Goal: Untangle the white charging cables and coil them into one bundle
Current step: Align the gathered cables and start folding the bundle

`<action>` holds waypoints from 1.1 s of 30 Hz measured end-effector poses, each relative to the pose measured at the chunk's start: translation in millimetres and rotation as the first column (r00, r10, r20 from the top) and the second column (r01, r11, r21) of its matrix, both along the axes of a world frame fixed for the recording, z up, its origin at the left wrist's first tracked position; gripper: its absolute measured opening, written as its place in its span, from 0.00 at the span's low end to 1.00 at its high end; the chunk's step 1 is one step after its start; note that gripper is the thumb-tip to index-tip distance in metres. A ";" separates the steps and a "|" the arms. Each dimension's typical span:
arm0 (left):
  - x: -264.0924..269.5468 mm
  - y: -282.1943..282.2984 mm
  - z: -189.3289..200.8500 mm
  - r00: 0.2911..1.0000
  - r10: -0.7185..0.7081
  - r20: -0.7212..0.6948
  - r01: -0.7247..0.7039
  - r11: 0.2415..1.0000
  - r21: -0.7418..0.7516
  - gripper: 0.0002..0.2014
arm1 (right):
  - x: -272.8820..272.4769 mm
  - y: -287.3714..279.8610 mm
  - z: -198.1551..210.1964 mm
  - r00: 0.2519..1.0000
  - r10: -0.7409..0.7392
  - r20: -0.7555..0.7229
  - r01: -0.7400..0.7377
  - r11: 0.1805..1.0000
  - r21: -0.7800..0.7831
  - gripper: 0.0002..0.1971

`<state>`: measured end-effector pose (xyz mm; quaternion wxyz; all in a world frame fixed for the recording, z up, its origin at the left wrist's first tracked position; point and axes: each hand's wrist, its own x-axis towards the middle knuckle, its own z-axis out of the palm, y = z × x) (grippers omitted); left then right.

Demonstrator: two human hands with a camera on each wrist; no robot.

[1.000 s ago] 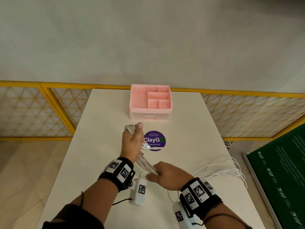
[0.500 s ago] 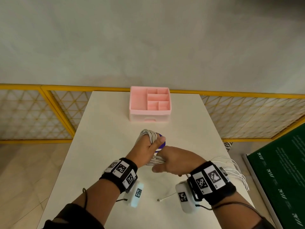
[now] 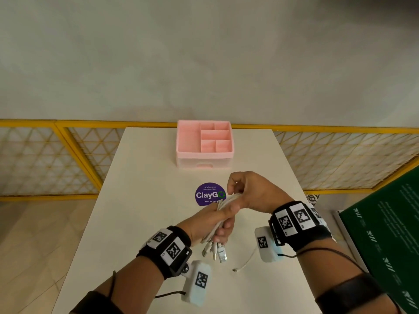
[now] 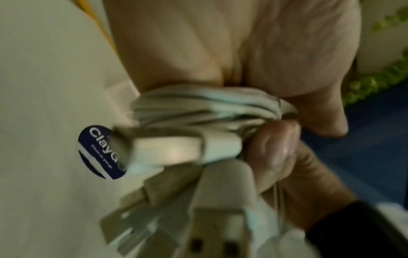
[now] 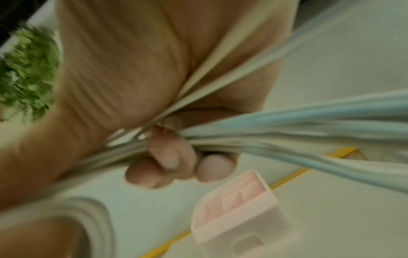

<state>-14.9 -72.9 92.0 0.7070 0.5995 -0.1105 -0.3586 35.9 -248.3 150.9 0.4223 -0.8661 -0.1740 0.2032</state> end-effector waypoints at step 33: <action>12.3 12.8 3.8 0.988 0.064 -0.142 -0.097 0.965 -0.242 0.18 | -9.1 11.7 -37.0 0.970 0.018 -0.242 0.089 0.901 0.424 0.14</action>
